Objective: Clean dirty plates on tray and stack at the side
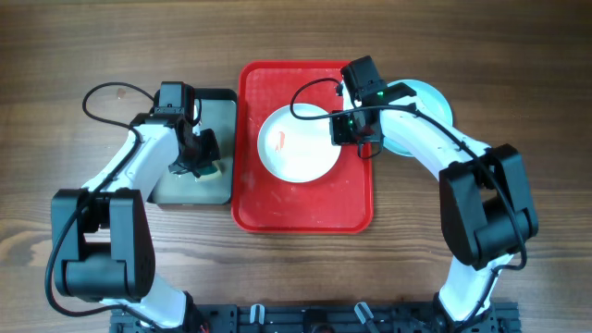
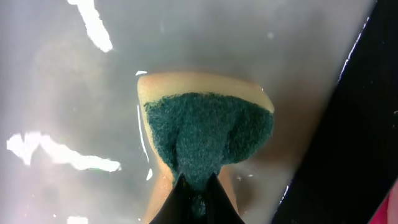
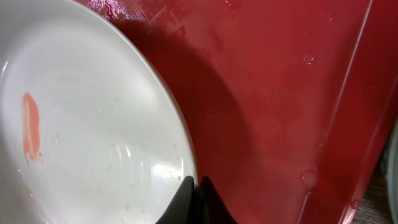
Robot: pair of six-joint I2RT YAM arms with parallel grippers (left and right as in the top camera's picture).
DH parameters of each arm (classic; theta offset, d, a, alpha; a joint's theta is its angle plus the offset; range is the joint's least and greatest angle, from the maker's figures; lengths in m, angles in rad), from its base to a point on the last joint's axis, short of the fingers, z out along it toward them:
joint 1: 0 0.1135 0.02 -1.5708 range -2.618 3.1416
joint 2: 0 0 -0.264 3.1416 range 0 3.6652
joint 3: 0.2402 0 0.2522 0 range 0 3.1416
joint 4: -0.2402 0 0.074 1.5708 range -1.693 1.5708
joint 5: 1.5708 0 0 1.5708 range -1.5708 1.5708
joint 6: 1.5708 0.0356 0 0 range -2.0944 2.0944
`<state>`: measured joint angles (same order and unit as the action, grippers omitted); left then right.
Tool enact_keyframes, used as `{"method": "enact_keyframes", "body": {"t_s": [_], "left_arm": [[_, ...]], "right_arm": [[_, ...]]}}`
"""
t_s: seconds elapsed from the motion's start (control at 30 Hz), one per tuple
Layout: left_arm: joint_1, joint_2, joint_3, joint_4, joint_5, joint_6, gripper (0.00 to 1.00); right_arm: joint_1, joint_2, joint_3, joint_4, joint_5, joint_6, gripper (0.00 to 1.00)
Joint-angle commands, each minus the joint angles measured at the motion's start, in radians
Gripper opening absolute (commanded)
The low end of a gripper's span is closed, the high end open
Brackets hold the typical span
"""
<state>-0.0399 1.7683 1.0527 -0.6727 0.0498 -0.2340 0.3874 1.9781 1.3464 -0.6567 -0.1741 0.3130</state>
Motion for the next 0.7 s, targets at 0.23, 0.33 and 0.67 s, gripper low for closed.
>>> {"method": "enact_keyframes", "body": {"t_s": [0.23,0.33,0.67], "left_arm": [[0.003,-0.239,-0.005,0.024,-0.007,0.150,0.04],[0.003,-0.319,-0.005,0.038,-0.006,0.149,0.04],[0.003,-0.409,-0.005,0.032,-0.006,0.149,0.04]], "right_arm": [[-0.003,-0.025,0.018,0.005,0.022,0.002,0.04],[-0.002,-0.025,0.018,0.005,0.022,0.002,0.04],[-0.002,-0.025,0.018,0.005,0.022,0.002,0.04]]}}
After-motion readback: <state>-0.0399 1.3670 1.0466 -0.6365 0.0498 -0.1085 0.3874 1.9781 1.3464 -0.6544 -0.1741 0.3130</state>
